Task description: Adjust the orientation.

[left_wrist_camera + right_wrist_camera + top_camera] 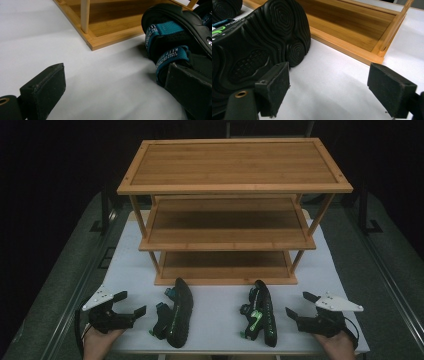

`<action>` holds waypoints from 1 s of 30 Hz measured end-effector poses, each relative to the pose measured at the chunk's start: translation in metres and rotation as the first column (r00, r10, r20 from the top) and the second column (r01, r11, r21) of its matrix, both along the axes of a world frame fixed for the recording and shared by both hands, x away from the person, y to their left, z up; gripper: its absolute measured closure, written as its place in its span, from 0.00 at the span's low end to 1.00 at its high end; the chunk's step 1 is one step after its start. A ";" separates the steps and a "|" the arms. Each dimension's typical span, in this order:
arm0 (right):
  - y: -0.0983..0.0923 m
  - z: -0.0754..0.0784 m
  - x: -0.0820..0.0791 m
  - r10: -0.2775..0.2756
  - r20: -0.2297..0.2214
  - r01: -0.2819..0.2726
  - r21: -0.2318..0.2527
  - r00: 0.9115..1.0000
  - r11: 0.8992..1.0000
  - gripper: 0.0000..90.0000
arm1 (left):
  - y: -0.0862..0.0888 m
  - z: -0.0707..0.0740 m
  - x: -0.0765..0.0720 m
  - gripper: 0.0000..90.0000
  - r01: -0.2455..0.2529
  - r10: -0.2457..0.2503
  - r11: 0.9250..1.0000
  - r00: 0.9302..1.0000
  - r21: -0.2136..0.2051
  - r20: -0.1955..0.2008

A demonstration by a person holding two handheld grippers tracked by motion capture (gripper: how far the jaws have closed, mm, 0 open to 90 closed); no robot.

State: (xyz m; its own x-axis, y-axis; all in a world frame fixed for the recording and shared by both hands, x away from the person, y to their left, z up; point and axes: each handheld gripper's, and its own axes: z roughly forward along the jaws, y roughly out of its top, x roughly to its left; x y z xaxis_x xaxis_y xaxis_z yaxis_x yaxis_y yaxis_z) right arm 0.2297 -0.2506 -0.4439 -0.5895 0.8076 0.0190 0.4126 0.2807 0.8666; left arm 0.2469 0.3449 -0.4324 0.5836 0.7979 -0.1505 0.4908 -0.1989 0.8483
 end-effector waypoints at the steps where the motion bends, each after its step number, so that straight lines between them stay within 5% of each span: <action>1: 0.000 0.000 0.000 0.001 0.000 -0.001 0.000 1.000 1.000 0.19 | 0.000 0.000 0.000 0.03 0.001 -0.001 1.000 1.000 0.002 0.001; 17: 0.004 0.006 -0.006 -0.019 0.023 0.019 -0.009 1.000 1.000 0.19 | 0.006 0.004 -0.016 0.03 -0.028 0.028 1.000 1.000 -0.008 0.002; 22: 0.006 0.007 -0.008 -0.016 0.031 0.016 -0.007 0.999 1.000 0.19 | -0.005 0.004 -0.020 0.06 0.011 -0.011 0.999 1.000 0.033 -0.006; 30: 0.005 0.008 -0.008 -0.012 0.035 0.012 0.010 0.999 1.000 0.19 | -0.011 -0.001 -0.018 0.26 0.079 -0.076 0.996 0.996 0.049 -0.056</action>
State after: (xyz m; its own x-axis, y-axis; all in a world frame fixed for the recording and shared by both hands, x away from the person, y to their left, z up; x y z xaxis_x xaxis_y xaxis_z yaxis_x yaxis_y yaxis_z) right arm 0.2217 -0.2454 -0.4364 -0.5800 0.8146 0.0061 0.3850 0.2676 0.8833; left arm 0.2293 0.3340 -0.4333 0.6365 0.7579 -0.1432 0.5167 -0.2811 0.8087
